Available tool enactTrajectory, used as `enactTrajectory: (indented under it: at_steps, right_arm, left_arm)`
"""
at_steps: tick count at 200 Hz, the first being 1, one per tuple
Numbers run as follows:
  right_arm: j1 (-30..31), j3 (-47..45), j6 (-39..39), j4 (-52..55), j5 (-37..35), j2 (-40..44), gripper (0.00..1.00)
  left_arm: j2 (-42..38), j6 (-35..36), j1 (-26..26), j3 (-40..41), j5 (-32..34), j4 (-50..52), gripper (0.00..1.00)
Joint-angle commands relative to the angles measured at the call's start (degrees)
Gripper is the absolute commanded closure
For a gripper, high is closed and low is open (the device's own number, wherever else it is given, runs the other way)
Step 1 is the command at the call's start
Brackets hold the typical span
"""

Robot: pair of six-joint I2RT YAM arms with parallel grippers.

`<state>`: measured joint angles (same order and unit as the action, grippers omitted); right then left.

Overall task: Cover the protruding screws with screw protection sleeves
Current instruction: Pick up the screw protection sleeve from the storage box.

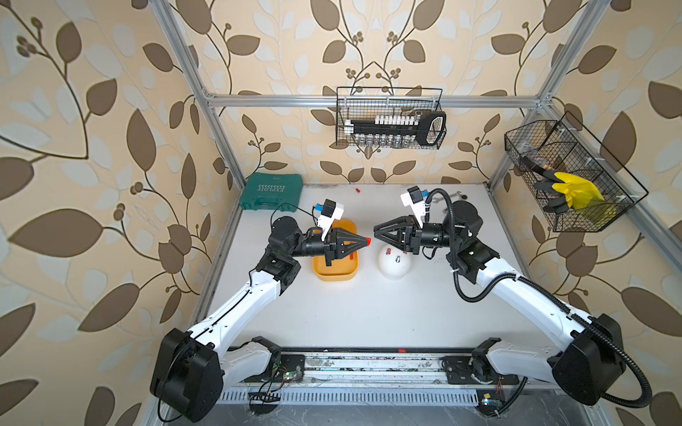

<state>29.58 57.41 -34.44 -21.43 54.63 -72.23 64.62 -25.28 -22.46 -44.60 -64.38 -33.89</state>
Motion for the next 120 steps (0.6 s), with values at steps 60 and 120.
enactTrajectory:
  at_steps: [60, 120]
  right_arm:
    - [1.65, 2.62, 7.52, 8.97, 2.64, -0.98, 0.72]
    - [1.87, 3.17, 7.73, 9.56, 3.12, -1.46, 0.92]
  left_arm:
    - [-2.38, 3.99, -0.92, -2.08, -0.75, 1.99, 0.98]
    - [-1.98, 4.27, -1.44, -2.21, -0.75, 2.25, 0.98]
